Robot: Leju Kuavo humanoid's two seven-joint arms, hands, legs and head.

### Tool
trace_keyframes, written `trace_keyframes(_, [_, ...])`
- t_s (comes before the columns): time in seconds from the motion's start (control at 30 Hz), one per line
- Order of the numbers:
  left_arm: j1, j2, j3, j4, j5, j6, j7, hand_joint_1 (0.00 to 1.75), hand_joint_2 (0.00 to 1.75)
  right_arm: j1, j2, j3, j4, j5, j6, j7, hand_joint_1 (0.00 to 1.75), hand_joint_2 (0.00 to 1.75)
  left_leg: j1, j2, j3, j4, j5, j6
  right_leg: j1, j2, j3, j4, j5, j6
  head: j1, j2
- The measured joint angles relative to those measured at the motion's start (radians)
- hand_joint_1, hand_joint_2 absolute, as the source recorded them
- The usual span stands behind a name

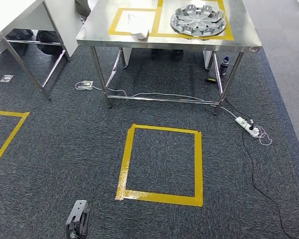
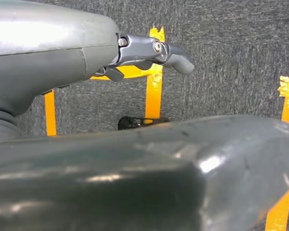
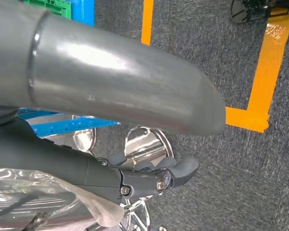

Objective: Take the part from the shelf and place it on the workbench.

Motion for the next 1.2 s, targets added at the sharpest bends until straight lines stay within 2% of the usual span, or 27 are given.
trace_keyframes(0.47, [0.0,0.0,-0.008,0.005,0.005,-0.012,0.009,0.0,0.0,-0.019,-0.025,0.068,0.013,-0.033,-0.016,-0.005,0.0,0.0,-0.002,0.0,-0.001,0.002,0.002,-0.004,-0.002,0.0,0.0,0.001,0.002,-0.001,0.0,0.0])
trace_keyframes(1.2, [-0.002,0.0,-0.021,0.005,0.004,-0.01,0.019,0.0,0.0,-0.029,-0.037,0.103,0.024,-0.049,-0.023,-0.005,0.0,0.0,-0.002,0.0,-0.002,0.003,0.002,-0.004,-0.003,0.0,-0.001,0.001,0.003,0.0,0.0,0.0])
